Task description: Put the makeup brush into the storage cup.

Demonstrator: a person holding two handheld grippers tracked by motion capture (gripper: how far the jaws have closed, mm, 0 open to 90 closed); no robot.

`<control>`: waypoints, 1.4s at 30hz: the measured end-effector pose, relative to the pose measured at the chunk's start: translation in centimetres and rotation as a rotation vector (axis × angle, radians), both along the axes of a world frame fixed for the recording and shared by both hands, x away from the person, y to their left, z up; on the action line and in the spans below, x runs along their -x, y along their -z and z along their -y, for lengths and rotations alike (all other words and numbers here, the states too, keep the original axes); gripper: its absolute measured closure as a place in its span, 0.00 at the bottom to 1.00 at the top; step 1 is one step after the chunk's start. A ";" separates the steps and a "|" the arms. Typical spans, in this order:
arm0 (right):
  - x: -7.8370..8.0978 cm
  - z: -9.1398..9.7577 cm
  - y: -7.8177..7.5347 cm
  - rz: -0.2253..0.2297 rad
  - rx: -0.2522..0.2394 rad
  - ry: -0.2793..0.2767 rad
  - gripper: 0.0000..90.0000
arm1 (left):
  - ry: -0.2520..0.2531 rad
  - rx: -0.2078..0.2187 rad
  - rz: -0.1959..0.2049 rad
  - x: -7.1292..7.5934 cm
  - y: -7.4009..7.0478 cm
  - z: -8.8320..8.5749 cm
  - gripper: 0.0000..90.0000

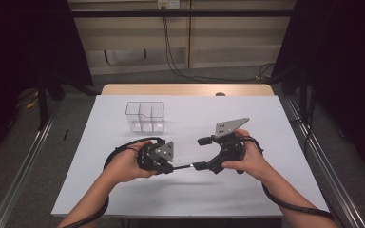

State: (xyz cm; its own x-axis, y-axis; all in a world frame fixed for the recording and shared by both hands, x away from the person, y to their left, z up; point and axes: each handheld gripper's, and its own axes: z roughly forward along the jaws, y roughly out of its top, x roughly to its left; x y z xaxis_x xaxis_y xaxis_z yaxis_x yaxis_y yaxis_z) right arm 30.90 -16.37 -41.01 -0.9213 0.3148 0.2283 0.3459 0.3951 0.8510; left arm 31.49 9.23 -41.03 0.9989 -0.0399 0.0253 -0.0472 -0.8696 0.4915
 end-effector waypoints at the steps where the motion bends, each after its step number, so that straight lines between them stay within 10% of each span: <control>1: 0.0 0.1 0.0 0.006 -0.015 0.007 0.06 | -0.003 0.002 0.000 0.0 0.0 0.0 0.93; 20: 0.4 0.3 0.7 0.064 -0.134 0.049 0.04 | -0.046 0.052 -0.016 -0.1 0.2 -0.7 0.94; 42: 0.5 0.4 0.9 0.072 -0.169 0.066 0.04 | -0.147 0.281 -0.063 -0.4 0.8 -2.4 0.94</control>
State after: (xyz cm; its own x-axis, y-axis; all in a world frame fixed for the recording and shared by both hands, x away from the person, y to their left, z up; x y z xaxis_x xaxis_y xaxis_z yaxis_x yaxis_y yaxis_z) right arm 30.42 -16.79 -41.89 -0.9159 0.3376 0.2171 0.3018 0.2228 0.9270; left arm 31.89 11.62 -41.79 0.9934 0.1045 -0.0470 0.1067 -0.6943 0.7117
